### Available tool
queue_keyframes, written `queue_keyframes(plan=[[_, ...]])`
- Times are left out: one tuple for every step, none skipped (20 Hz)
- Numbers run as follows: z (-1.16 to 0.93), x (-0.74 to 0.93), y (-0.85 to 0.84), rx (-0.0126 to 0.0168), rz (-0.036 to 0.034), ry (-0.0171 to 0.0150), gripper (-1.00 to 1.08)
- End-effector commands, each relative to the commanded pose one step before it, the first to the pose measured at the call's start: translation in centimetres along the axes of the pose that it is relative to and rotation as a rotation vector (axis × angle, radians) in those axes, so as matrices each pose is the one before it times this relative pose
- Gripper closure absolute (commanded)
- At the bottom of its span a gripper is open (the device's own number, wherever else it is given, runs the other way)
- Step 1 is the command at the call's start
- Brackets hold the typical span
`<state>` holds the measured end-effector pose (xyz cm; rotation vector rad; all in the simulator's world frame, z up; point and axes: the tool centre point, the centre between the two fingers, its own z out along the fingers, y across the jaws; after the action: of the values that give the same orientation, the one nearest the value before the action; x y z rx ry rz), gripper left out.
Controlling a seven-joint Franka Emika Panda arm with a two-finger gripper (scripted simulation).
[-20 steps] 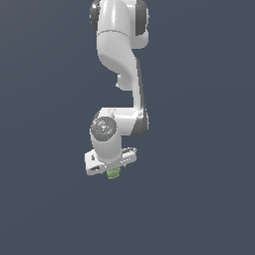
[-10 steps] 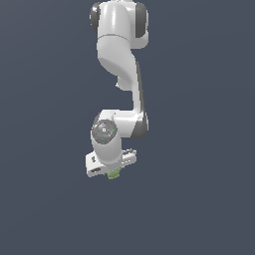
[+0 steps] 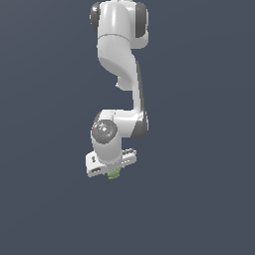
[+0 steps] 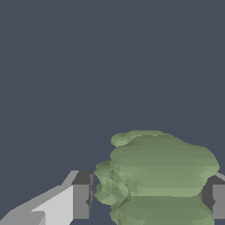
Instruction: Pick up the object and move it to a goal position.
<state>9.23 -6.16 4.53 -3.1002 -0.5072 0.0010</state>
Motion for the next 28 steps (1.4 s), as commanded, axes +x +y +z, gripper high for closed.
queue_keyframes(plan=[[-0.303,-0.004,-0.134,-0.00027,-0.00018,0.00067,1.08],[-0.203,-0.023,-0.102,0.0,0.0,0.0,1.08],[-0.25,-0.029,-0.126,0.0,0.0,0.0,1.08],[-0.297,-0.034,-0.149,0.0,0.0,0.0,1.08],[-0.345,-0.039,-0.173,0.0,0.0,0.0,1.08],[-0.394,-0.045,-0.198,0.0,0.0,0.0,1.08],[-0.445,-0.051,-0.223,0.0,0.0,0.0,1.08],[-0.497,-0.056,-0.249,0.0,0.0,0.0,1.08],[-0.55,-0.062,-0.276,0.0,0.0,0.0,1.08],[-0.605,-0.068,-0.303,0.0,0.0,0.0,1.08],[-0.662,-0.074,-0.331,0.0,0.0,0.0,1.08],[-0.722,-0.081,-0.361,0.0,0.0,0.0,1.08],[-0.784,-0.087,-0.391,0.0,0.0,0.0,1.08],[-0.832,-0.088,-0.432,-0.00052,-0.00005,-0.00045,1.08],[-0.915,-0.101,-0.456,0.0,0.0,0.0,1.08],[-0.978,-0.107,-0.486,0.0,0.0,0.0,1.08],[-1.033,-0.112,-0.512,0.0,0.0,0.0,1.08],[-1.081,-0.117,-0.535,0.0,0.0,0.0,1.08],[-1.099,-0.118,-0.543,0.0,0.0,0.0,1.08],[-1.106,-0.109,-0.568,-0.00063,-0.00023,-0.00015,1.08],[-1.104,-0.116,-0.543,0.0,0.0,0.0,1.08],[-1.106,-0.115,-0.543,0.0,0.0,0.0,1.08],[-1.108,-0.114,-0.543,0.0,0.0,0.0,1.08],[-1.109,-0.113,-0.542,0.0,0.0,0.0,1.08],[-1.108,-0.111,-0.541,0.0,0.0,0.0,1.08],[-1.108,-0.11,-0.54,0.0,0.0,0.0,1.08],[-1.111,-0.101,-0.566,-0.00065,-0.00017,-0.00017,1.08],[-1.11,-0.107,-0.539,0.0,0.0,0.0,1.08]])
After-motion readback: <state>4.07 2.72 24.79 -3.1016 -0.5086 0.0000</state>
